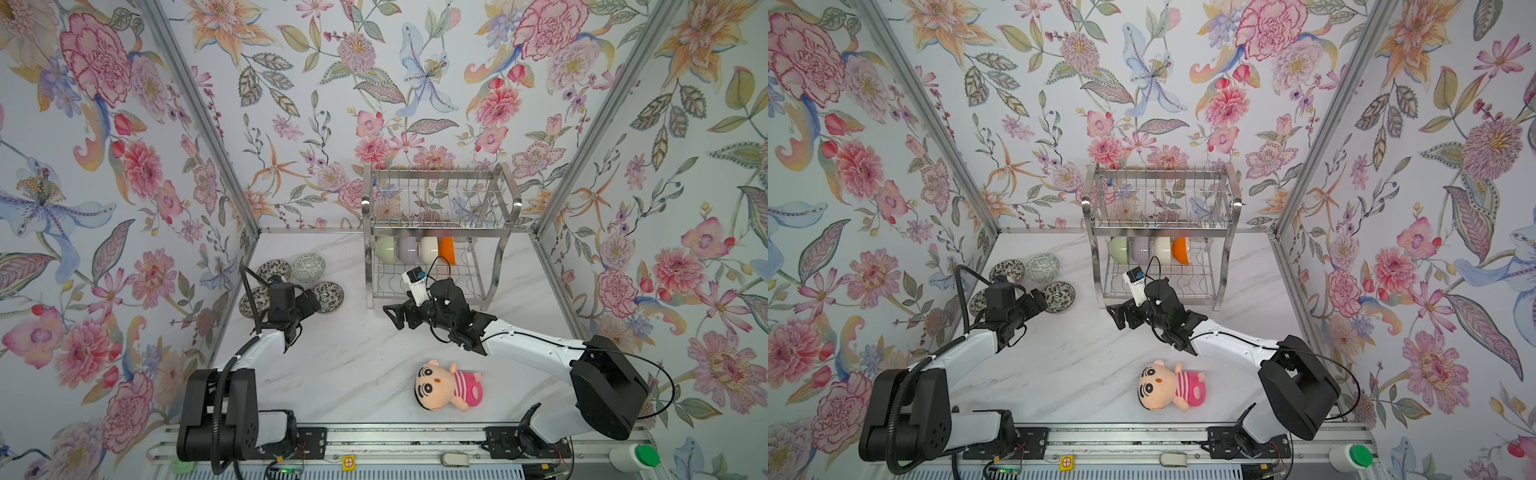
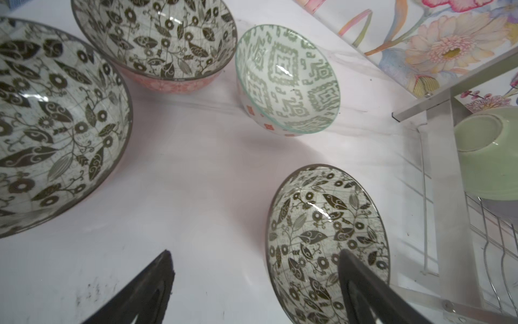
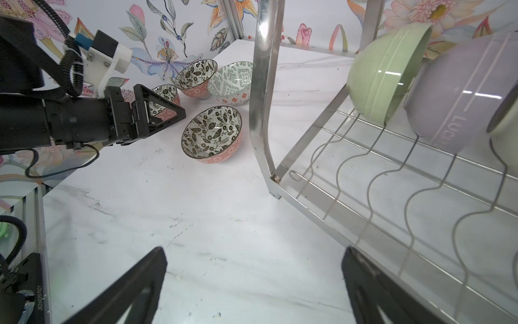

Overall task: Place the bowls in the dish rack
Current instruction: 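Move the right gripper to the black-leaf patterned bowl while the left arm draws back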

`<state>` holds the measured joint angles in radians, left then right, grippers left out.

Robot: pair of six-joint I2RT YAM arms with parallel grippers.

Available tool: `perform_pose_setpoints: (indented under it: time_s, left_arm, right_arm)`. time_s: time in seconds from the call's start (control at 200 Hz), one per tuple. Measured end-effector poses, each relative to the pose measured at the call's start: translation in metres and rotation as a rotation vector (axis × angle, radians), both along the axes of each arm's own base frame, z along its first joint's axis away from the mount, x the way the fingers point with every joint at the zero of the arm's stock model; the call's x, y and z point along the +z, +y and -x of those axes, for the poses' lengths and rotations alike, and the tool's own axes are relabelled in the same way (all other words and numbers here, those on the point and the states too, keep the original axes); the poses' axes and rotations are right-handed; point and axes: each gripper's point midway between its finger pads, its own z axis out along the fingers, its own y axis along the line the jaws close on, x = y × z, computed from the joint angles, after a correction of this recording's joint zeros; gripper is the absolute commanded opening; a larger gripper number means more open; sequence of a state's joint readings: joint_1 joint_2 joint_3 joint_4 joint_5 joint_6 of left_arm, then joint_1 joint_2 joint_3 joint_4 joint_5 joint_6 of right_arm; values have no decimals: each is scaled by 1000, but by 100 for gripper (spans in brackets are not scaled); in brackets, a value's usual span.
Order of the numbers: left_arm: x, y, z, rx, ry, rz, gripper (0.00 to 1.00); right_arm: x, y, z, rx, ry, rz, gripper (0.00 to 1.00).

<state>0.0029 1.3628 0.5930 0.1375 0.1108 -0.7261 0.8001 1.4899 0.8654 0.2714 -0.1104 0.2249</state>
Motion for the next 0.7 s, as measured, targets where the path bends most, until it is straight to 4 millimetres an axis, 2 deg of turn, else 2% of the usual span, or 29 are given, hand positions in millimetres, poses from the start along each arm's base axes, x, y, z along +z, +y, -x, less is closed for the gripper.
perform_pose_setpoints:
  time_s: [0.09, 0.22, 0.355, 0.49, 0.606, 0.701]
  left_arm:
    - [-9, -7, -3, -14, 12, 50, 89]
    - [-11, -14, -10, -24, -5, 106, 80]
    - [-20, -20, -14, -25, -4, 156, 62]
    - [-32, -23, -7, -22, 19, 188, 43]
    - [-33, -24, -6, -21, 22, 194, 32]
    - [-32, -24, -6, -24, 18, 190, 30]
  right_arm:
    - [0, 2, 2, 6, -7, 21, 99]
    - [7, 12, 6, 40, -37, 31, 99]
    - [9, 21, 13, 73, -62, 31, 99]
    - [4, 34, 21, 114, -83, 53, 99]
    - [0, 45, 26, 146, -95, 73, 99]
    - [-1, 47, 28, 155, -102, 81, 99]
